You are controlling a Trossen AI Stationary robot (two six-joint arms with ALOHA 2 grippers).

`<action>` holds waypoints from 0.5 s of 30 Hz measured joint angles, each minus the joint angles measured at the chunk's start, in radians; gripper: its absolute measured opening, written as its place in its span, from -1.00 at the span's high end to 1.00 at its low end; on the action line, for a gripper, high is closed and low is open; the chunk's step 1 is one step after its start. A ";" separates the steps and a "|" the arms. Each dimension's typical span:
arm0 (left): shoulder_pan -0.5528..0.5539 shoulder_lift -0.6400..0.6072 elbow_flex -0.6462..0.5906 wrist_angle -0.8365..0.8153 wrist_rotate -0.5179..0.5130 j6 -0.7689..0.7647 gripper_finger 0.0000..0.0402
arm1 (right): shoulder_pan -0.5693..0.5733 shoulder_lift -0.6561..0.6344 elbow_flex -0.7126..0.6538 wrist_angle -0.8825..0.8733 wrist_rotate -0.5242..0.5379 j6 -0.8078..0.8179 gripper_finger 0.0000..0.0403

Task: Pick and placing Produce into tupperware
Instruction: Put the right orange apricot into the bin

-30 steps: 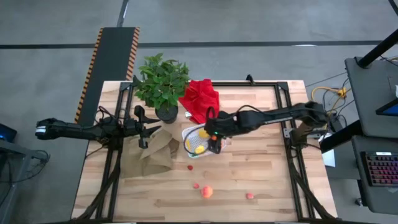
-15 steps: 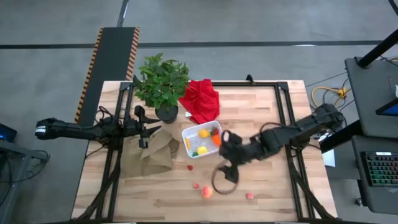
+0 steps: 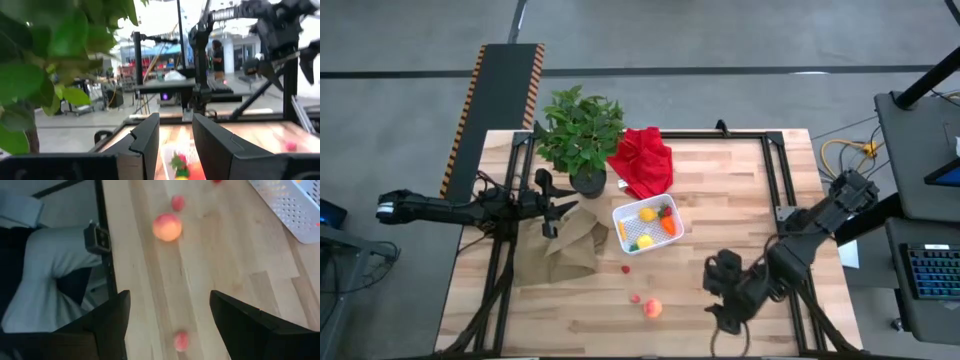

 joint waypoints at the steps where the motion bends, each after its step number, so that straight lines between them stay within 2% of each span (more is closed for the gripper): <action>1: 0.000 0.001 0.000 0.020 0.000 0.000 0.48 | 0.019 0.000 0.000 -0.004 0.010 -0.005 -0.31; 9: 0.000 0.001 0.000 0.074 0.000 -0.053 0.48 | 0.183 0.005 -0.041 -0.075 0.130 0.017 -0.31; 15: 0.000 0.002 0.000 0.074 -0.020 -0.054 0.48 | 0.259 0.006 -0.166 -0.047 0.142 0.193 -0.30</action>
